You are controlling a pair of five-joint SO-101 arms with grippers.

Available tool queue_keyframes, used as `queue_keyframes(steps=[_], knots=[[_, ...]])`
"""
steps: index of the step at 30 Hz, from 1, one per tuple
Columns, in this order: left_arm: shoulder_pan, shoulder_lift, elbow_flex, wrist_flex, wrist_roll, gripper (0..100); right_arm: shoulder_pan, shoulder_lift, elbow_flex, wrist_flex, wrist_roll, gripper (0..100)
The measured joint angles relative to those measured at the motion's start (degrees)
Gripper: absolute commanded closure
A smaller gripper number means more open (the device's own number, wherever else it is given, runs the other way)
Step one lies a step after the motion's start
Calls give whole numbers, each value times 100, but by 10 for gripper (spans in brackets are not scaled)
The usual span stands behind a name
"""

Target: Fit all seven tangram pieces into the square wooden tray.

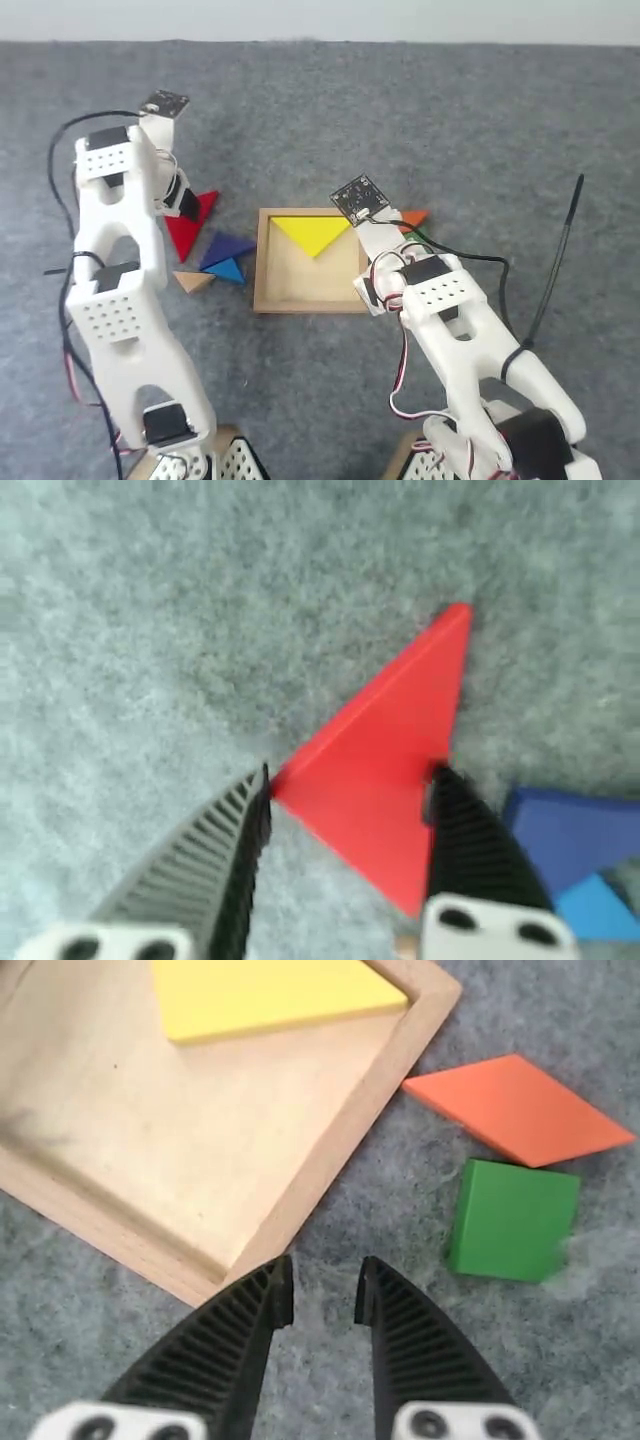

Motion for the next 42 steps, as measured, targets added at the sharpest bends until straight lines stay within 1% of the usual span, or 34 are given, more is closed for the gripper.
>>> queue_keyframes(steps=[9, 13, 16, 20, 27, 29, 35, 40, 42], knots=[[0, -35, -88, 158, 0, 799, 0, 0, 0, 0, 0, 887], [0, -62, -53, 176, 0, 847, 0, 0, 0, 0, 0, 887], [0, -70, -97, 281, 0, 863, 0, 0, 0, 0, 0, 887], [88, -105, -149, 475, -123, 863, 0, 0, 0, 0, 0, 887], [123, -114, -149, 501, -193, 863, 0, 0, 0, 0, 0, 887], [123, -114, -158, 598, -211, 876, 0, 0, 0, 0, 0, 887], [167, -176, -53, 905, -211, 962, 0, 0, 0, 0, 0, 887], [264, -466, -44, 1266, -211, 966, 0, 0, 0, 0, 0, 887], [299, -633, -44, 1363, -211, 947, 0, 0, 0, 0, 0, 887]])
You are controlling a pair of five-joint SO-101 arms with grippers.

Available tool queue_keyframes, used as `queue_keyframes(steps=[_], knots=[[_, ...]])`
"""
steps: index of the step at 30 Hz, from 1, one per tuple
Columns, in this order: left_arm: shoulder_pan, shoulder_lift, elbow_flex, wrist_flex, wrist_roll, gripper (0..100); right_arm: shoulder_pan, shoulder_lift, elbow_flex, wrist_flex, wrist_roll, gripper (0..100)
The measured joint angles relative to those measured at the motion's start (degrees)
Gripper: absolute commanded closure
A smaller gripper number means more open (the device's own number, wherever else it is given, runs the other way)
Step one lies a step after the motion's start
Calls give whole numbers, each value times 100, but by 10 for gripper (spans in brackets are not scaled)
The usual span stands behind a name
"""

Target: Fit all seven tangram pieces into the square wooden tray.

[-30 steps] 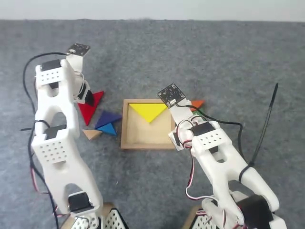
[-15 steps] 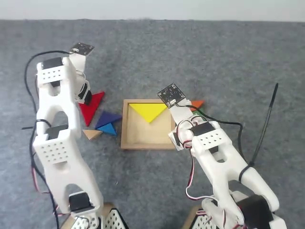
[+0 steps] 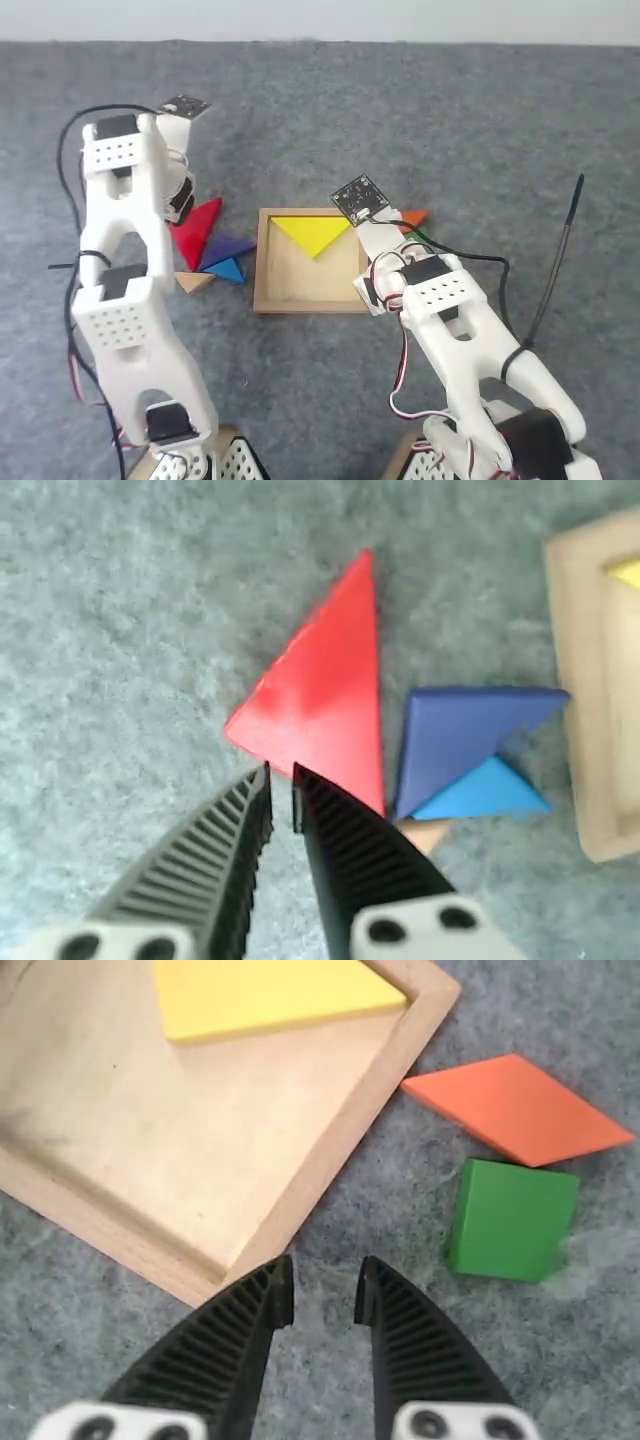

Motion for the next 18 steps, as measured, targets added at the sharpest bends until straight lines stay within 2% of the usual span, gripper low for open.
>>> queue_keyframes(steps=[7, 11, 18], knots=[[-158, -97, 0, 53, 0, 750, 0, 0, 0, 0, 0, 887], [-360, 264, 0, -273, 202, 749, 0, 0, 0, 0, 0, 887], [-308, 703, -18, -607, 246, 746, 0, 0, 0, 0, 0, 887]])
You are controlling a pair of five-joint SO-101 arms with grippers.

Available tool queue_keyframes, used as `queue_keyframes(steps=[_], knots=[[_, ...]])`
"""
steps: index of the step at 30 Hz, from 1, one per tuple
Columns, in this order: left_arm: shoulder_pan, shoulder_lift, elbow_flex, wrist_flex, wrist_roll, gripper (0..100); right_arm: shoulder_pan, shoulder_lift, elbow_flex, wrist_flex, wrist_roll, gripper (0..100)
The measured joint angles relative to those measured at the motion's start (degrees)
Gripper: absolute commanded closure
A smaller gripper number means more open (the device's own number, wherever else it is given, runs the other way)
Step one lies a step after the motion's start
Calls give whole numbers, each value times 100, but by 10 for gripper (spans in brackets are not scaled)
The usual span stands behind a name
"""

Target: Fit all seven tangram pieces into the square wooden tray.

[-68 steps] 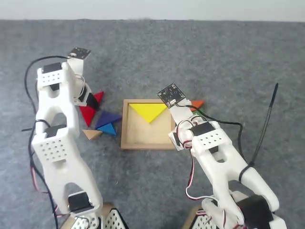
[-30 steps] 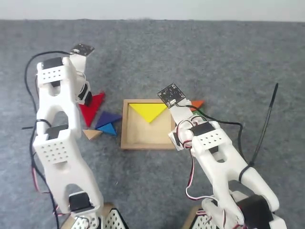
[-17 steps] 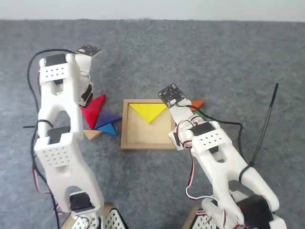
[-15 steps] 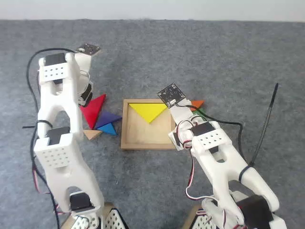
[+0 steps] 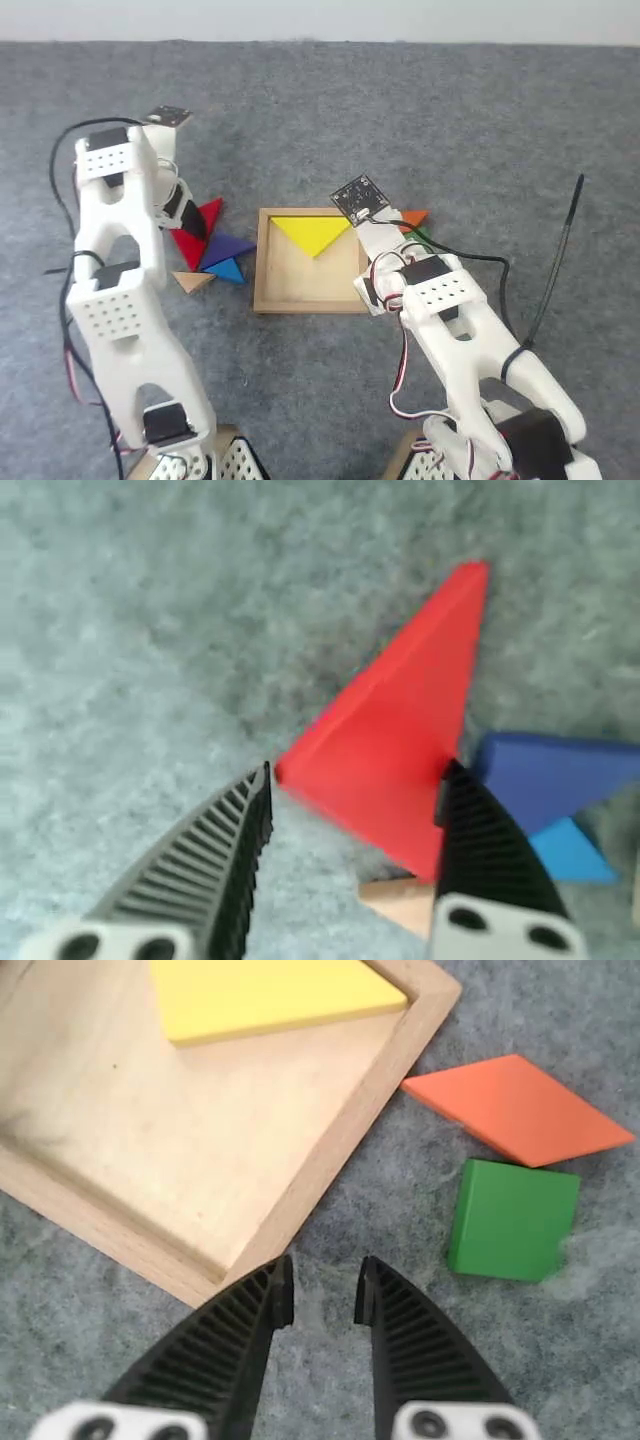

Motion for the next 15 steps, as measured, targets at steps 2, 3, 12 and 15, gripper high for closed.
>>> queue_keyframes(steps=[2, 3, 12, 15], knots=[[70, 35, 0, -9, 35, 739, 0, 0, 0, 0, 0, 887], [79, 35, 0, -9, 35, 726, 0, 0, 0, 0, 0, 887], [79, 123, 0, -53, 255, 688, 0, 0, 0, 0, 0, 887], [79, 123, 0, -62, 334, 688, 0, 0, 0, 0, 0, 887]])
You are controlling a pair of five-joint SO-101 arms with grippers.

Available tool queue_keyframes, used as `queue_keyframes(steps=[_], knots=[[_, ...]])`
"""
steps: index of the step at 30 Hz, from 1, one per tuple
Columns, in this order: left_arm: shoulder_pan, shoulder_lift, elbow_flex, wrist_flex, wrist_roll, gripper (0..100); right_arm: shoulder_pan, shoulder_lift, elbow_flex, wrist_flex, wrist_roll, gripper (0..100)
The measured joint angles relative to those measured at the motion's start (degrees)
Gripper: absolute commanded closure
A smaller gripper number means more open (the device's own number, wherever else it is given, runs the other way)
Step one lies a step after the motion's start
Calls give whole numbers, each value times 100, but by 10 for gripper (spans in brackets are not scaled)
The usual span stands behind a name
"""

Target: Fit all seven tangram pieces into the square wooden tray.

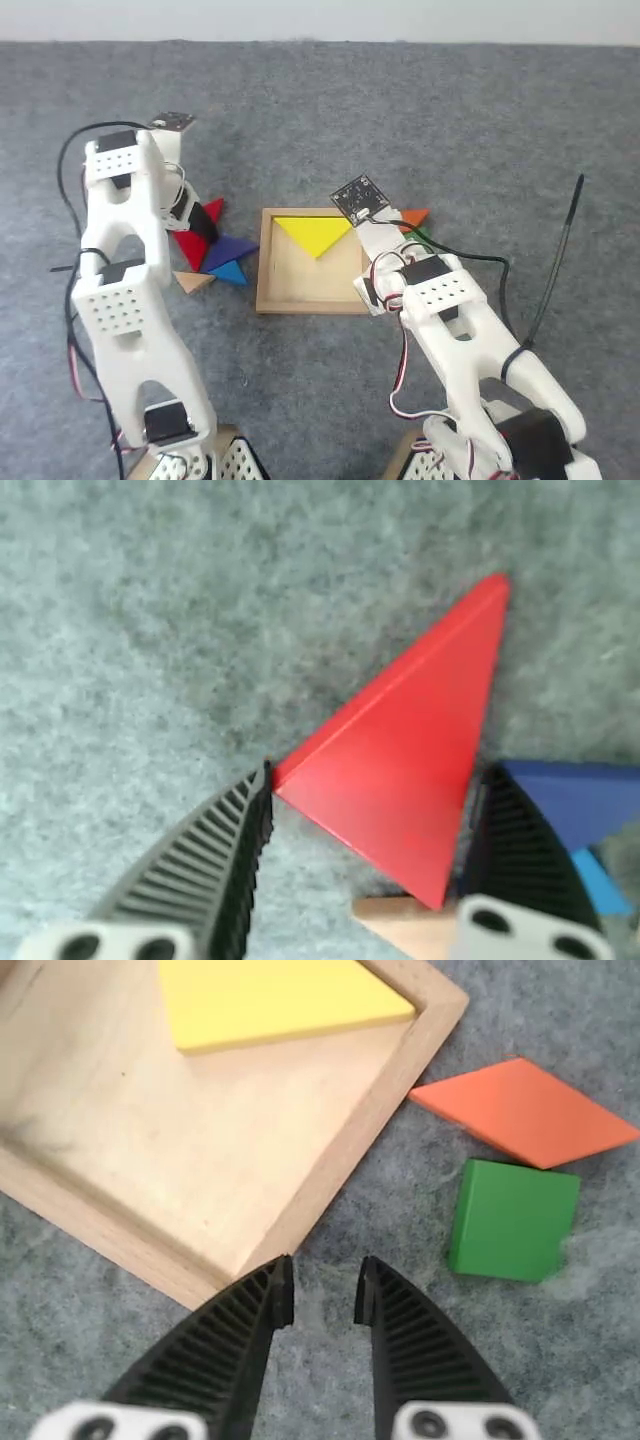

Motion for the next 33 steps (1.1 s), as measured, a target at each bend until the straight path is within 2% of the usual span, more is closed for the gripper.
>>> queue_keyframes(steps=[13, 33], knots=[[53, 0, 9, -255, 299, 689, 0, 0, 0, 0, 0, 887], [-149, 35, 9, -607, -369, 692, 9, 0, 97, -158, 0, 887]])
